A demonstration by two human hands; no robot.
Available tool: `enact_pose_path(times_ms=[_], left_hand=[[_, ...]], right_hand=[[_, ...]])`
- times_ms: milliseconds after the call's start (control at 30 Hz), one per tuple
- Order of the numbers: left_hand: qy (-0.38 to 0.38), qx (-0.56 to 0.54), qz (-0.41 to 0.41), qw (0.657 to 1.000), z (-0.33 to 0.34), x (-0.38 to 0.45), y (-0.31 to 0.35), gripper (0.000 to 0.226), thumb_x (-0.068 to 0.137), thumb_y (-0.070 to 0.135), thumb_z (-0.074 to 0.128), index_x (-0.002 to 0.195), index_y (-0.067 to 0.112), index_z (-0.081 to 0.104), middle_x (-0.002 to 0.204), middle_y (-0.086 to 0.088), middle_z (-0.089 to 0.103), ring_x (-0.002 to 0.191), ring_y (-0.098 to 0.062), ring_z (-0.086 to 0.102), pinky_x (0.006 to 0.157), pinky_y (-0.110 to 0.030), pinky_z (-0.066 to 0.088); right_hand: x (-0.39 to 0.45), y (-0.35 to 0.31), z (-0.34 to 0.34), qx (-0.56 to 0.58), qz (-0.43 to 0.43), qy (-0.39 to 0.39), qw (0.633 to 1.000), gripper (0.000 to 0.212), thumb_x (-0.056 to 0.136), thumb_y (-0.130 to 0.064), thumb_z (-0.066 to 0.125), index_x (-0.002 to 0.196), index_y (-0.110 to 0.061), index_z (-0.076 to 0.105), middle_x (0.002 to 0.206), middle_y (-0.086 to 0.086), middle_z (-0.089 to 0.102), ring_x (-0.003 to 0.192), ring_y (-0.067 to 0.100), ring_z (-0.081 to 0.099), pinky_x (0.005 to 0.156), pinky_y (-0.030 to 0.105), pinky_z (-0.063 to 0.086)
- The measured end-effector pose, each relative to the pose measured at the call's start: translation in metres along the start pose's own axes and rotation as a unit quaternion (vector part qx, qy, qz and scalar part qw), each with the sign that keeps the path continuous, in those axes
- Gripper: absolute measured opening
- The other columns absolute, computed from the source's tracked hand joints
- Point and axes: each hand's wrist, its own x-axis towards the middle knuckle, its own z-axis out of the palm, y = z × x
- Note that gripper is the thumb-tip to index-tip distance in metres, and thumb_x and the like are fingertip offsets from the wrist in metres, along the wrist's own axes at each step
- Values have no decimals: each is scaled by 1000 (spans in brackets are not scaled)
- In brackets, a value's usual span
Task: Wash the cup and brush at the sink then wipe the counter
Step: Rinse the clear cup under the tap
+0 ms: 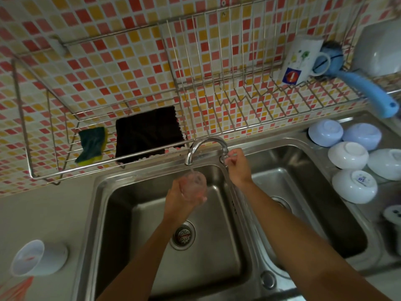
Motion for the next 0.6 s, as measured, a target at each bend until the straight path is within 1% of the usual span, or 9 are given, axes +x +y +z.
enact_pose_path(times_ms=[100,133,200,267,333,400,467,533,600], left_hand=[[7,13,-8,1000,-3,-3,4,74,55,26,90,117,24,50,103,13,63,92,-1,60,62,-7,43],[9,15,-11,1000,-4,-3,3,75,55,26,91,118,23,50,103,14,62,90,1,59,60,-6,42],[9,16,-11,1000,-5,-3,3,75,55,26,91,118,23,50,102,14,62,89,2,59,60,-6,42],[6,17,-9,1000,-6,-4,3,75,55,26,90,119,24,49,105,13,62,90,2,59,60,-6,43],[6,20,-6,1000,-6,-4,1,75,55,27,90,118,25,50,105,13,62,90,1,59,59,-6,44],[7,38,-8,999,-6,-4,-4,77,53,31,91,117,26,48,107,11,60,92,-4,60,65,-10,45],[11,70,-7,997,-7,-6,-8,81,50,36,91,117,27,46,113,8,55,96,-11,59,75,-24,51],[3,111,-9,994,-8,-5,-14,86,51,33,91,122,22,44,118,6,47,101,-14,54,84,-31,51],[-19,143,-15,989,-10,-7,-19,86,55,31,89,125,18,41,117,7,39,102,-14,49,86,-30,48]], right_hand=[[-3,-4,1,-14,2,0,1000,15,91,-6,56,93,-19,50,83,-2,60,79,18,58,64,25,44],[-3,-5,0,-20,-1,2,1000,13,92,-7,55,93,-19,50,83,-2,60,78,17,58,63,25,43],[-3,-6,1,-34,-1,-3,999,13,93,-11,53,92,-23,49,84,-1,61,78,19,59,66,31,47],[-2,-4,1,-22,18,-18,999,22,93,-12,52,88,-33,47,82,-3,60,79,25,60,69,45,54],[-3,-6,1,1,44,-23,999,27,94,-11,52,86,-36,47,82,-3,61,81,26,62,71,47,57],[-12,-13,-4,-23,23,-12,999,17,96,-13,52,101,-29,52,90,0,63,83,23,62,70,40,56],[-31,-14,-8,-70,-9,6,997,23,97,-16,51,120,-19,50,105,2,64,92,17,61,75,30,49],[-59,-3,-8,-96,-31,0,995,38,97,-18,52,133,-18,43,122,0,59,106,14,56,86,33,49],[-85,19,-4,-163,-64,-35,984,46,95,-20,53,139,-17,39,135,4,51,119,19,51,98,39,46]])
